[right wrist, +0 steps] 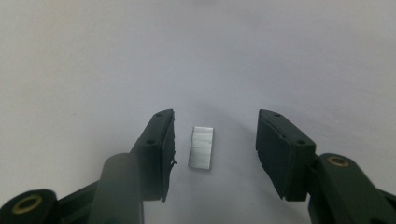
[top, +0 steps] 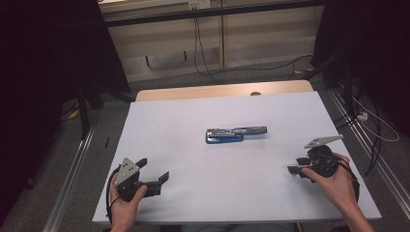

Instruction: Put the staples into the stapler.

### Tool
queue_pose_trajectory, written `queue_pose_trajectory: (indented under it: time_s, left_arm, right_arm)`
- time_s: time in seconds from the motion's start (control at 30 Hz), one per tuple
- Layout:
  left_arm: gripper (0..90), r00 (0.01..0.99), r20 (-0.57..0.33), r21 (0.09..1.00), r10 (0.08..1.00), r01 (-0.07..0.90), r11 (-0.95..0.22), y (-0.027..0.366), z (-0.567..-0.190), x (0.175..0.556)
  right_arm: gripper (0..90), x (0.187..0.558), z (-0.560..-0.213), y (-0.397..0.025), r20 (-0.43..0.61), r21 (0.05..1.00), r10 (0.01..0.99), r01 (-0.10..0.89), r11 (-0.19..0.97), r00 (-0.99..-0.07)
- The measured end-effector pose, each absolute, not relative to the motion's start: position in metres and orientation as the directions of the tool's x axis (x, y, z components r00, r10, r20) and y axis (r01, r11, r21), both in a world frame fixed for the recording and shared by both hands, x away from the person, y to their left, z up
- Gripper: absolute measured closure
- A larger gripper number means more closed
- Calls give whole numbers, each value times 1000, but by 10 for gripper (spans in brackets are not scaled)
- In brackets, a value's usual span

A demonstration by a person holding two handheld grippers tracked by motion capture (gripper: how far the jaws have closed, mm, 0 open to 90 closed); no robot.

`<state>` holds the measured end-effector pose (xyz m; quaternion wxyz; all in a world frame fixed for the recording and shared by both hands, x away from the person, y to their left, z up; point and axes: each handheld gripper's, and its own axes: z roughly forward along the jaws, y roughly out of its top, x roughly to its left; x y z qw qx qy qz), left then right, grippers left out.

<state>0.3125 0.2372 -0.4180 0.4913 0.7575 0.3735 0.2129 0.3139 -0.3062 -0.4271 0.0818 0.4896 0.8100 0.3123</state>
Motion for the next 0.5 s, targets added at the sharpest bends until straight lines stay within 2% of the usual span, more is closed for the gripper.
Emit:
queue_pose_trajectory:
  time_s: [0.03, 0.13, 0.5]
  left_arm:
    - [53, 630, -45, 903, 775, 357, -238, 237, -418, 313]
    - [53, 635, -33, 903, 772, 349, -249, 237, -418, 314]
    - [53, 636, -33, 905, 771, 347, -248, 238, -419, 314]
  right_arm:
    - [478, 314, -427, -306, 173, 586, 844, 742, 325, -507]
    - [557, 315, -429, -306, 187, 558, 828, 751, 353, -528]
    - [660, 317, -430, -299, 162, 504, 821, 761, 408, -547]
